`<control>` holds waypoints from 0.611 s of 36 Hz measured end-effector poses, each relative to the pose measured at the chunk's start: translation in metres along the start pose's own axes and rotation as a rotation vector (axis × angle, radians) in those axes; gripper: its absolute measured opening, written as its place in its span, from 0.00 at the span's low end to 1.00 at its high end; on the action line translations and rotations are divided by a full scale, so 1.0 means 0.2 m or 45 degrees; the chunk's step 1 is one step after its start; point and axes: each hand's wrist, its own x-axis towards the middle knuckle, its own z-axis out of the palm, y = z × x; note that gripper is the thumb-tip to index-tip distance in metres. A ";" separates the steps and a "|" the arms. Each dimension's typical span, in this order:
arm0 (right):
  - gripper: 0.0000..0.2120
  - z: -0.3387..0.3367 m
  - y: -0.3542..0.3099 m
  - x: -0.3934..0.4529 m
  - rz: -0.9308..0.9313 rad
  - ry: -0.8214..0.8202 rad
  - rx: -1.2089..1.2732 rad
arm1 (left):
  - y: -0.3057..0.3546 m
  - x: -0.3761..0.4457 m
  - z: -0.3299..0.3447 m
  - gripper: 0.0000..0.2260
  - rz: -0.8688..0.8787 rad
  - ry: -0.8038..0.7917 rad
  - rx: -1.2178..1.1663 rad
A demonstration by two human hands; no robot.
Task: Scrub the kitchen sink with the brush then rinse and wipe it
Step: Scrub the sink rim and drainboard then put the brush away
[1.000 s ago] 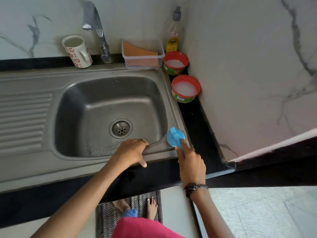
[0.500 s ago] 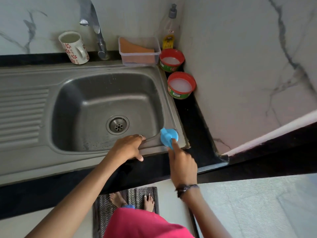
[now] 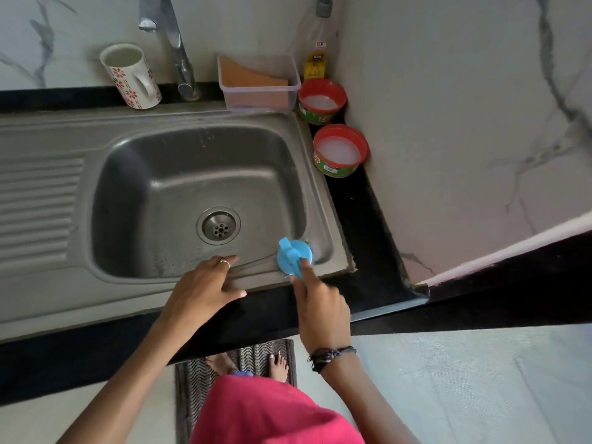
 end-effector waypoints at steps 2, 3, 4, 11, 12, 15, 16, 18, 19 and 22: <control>0.22 0.00 0.00 0.01 -0.020 -0.044 0.002 | -0.01 -0.01 -0.01 0.31 -0.015 0.002 0.005; 0.22 -0.03 0.02 0.02 -0.014 -0.038 0.008 | -0.02 -0.02 -0.01 0.31 -0.022 0.004 0.006; 0.22 -0.05 0.05 0.05 -0.002 -0.016 0.005 | -0.03 -0.03 0.00 0.30 -0.027 0.007 0.007; 0.22 -0.12 0.10 0.27 0.040 0.107 -0.055 | -0.04 -0.10 0.06 0.29 -0.025 0.103 -0.036; 0.22 -0.11 0.07 0.28 0.029 0.104 -0.066 | -0.05 -0.11 0.07 0.30 -0.019 0.122 -0.029; 0.22 -0.04 -0.01 0.23 -0.032 0.042 -0.048 | -0.06 -0.13 0.09 0.31 -0.025 0.184 0.004; 0.22 -0.01 -0.04 0.18 -0.060 -0.004 -0.022 | -0.07 -0.14 0.09 0.31 -0.030 0.203 0.001; 0.22 0.02 -0.09 0.09 -0.123 -0.081 0.018 | -0.08 -0.15 0.10 0.31 -0.039 0.224 -0.006; 0.22 0.03 -0.09 0.06 -0.148 -0.087 0.012 | -0.09 -0.15 0.10 0.31 -0.046 0.228 -0.007; 0.22 -0.02 -0.03 0.07 -0.100 -0.038 -0.093 | -0.12 -0.16 0.11 0.28 -0.028 0.245 -0.030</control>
